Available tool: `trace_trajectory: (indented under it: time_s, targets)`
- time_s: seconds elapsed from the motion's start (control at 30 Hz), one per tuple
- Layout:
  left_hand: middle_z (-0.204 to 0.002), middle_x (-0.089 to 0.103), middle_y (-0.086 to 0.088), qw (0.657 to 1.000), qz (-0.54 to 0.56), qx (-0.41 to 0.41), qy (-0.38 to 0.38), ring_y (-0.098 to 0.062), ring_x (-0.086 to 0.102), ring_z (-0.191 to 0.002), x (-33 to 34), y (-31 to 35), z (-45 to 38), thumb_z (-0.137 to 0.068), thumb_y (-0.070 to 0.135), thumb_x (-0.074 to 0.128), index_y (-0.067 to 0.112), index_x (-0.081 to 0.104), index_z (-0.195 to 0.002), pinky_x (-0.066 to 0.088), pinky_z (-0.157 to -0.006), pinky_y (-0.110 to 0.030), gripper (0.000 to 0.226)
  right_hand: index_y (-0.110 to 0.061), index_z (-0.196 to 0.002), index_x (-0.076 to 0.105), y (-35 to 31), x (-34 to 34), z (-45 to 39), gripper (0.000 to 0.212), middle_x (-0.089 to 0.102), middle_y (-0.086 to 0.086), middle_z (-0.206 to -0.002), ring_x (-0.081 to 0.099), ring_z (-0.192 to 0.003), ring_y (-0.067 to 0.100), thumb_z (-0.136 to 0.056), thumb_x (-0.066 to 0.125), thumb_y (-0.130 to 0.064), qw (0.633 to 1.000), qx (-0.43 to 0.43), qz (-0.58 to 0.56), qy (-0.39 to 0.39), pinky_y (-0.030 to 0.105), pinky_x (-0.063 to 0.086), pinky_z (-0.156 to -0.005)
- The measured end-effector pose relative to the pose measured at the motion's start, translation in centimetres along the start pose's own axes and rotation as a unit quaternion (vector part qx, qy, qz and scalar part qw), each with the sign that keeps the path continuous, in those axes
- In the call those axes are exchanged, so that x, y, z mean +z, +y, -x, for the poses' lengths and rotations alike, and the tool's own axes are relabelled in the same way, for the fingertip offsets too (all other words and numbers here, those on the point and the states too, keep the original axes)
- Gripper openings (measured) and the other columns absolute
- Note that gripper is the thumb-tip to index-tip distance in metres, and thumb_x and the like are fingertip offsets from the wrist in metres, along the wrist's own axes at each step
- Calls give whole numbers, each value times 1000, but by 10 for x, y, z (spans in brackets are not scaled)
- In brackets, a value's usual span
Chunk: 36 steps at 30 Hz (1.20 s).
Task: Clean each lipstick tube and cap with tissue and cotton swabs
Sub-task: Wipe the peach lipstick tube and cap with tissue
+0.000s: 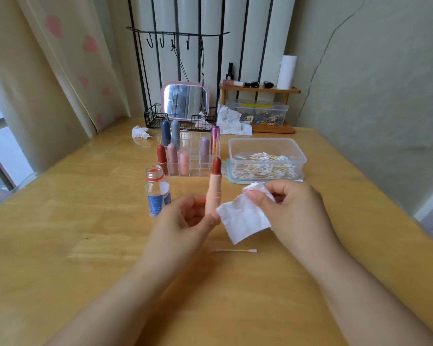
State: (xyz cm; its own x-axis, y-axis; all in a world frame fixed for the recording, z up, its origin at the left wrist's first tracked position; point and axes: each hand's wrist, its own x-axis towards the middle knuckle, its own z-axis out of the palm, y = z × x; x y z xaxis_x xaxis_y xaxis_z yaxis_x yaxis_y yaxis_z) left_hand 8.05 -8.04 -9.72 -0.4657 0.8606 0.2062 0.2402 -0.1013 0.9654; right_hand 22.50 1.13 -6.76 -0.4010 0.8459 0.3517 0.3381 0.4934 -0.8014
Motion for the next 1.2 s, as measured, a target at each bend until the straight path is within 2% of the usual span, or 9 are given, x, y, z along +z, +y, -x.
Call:
trace_trajectory:
  time_s: [0.07, 0.17, 0.27, 0.37, 0.57, 0.7, 0.87, 1.07, 1.2]
  targets:
    - [-86, 73, 11, 1000, -18, 6, 11, -2, 67, -86, 0, -1, -1, -85, 16, 66, 23, 66, -93, 48, -76, -14, 11, -3, -80, 70, 6, -13, -8, 20, 57, 13, -63, 43, -55, 20, -89, 63, -20, 996, -18, 90, 17, 33, 36, -55]
    - [-80, 64, 9, 995, -79, 30, 57, 1, 55, -72, 2, 1, -3, -83, 18, 70, 32, 65, -87, 40, -62, -8, 15, -6, -89, 72, 14, -21, -12, 17, 52, -7, -64, 44, -53, 7, -92, 56, -12, 992, -12, 124, 13, 25, 39, -55]
    - [-75, 60, 4, 994, -91, 16, 61, 5, 50, -60, 5, 7, -5, -82, 13, 70, 22, 66, -84, 40, -47, -8, 11, -11, -95, 71, 19, -19, -13, 19, 54, -11, -69, 49, -59, 7, -89, 54, -6, 989, -19, 147, 17, 20, 40, -53]
    - [-69, 60, 13, 985, -166, 21, 46, 11, 50, -57, 8, 9, -10, -79, 17, 73, 25, 66, -79, 37, -53, -6, 10, -12, -94, 67, 22, -19, -15, 16, 54, -12, -72, 54, -72, 18, -85, 56, -5, 991, -3, 125, 39, 34, 53, -60]
    - [-70, 63, 11, 963, -270, 9, 20, -2, 54, -59, 32, 16, -24, -76, 18, 76, 18, 68, -81, 39, -45, -9, 10, -13, -86, 67, 25, -27, -17, 13, 54, -15, -67, 52, -66, 11, -84, 57, -5, 993, -15, 98, 68, 26, 43, -56]
    - [-71, 59, 14, 949, -313, 3, 29, -2, 56, -69, 53, 14, -32, -75, 26, 77, 18, 70, -86, 38, -54, -10, 15, -16, -89, 68, 28, -33, -19, 14, 65, -4, -82, 56, -80, 16, -86, 58, -7, 994, 1, 86, 69, 25, 40, -62]
    - [-104, 50, 4, 906, -421, 18, 37, -20, 39, -104, 65, 7, -37, -76, 42, 74, 20, 71, -103, 26, -79, -23, 35, -17, -89, 67, 32, -37, -21, 14, 64, -5, -81, 55, -82, 14, -86, 57, -7, 993, 5, 95, 64, 24, 40, -62]
    - [-110, 47, 5, 890, -452, 29, 47, -20, 37, -107, 65, -3, -37, -72, 42, 77, 22, 70, -105, 26, -85, -21, 39, -19, -89, 68, 38, -36, -23, 15, 59, -9, -78, 52, -76, 11, -86, 57, -9, 993, 7, 112, 43, 7, 33, -52]
    - [-113, 47, 5, 887, -459, 33, 45, -19, 37, -107, 65, -4, -38, -72, 44, 76, 23, 68, -107, 26, -84, -21, 42, -18, -89, 69, 39, -35, -22, 16, 61, -8, -79, 51, -73, 10, -86, 57, -10, 993, 6, 112, 37, 11, 35, -52]
